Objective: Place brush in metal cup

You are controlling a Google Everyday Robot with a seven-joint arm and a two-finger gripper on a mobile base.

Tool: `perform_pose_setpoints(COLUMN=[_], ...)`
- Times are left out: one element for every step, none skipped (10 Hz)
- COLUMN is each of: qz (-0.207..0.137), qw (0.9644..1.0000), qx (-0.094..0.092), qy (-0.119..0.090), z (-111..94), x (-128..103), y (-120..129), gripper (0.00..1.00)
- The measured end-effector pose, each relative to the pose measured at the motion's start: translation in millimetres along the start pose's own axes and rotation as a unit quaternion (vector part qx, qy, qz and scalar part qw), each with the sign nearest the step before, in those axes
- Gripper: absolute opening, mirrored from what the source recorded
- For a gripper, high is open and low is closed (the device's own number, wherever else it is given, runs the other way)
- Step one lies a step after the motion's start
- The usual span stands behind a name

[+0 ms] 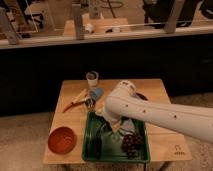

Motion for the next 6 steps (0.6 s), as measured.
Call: perform_pose_setpoints(qz=[0.000, 0.000, 0.001, 0.001, -0.003, -0.011], qw=[1.0000, 1.0000, 1.0000, 1.0000, 0.9999, 0.9996], qx=[0.000, 0.000, 0.000, -0.002, -0.009, -0.019], qy=[-0.001, -0.001, -0.001, -0.003, -0.010, -0.015], z=[0.7, 0.5, 0.5, 0.7, 2.4, 5.3], x=[-0.2, -0.2, -0.2, 0.5, 2.2, 1.1], y=[0.3, 0.2, 0.3, 0.5, 2.1, 2.2], gripper=[0.80, 0.80, 0.80, 0.80, 0.80, 0.80])
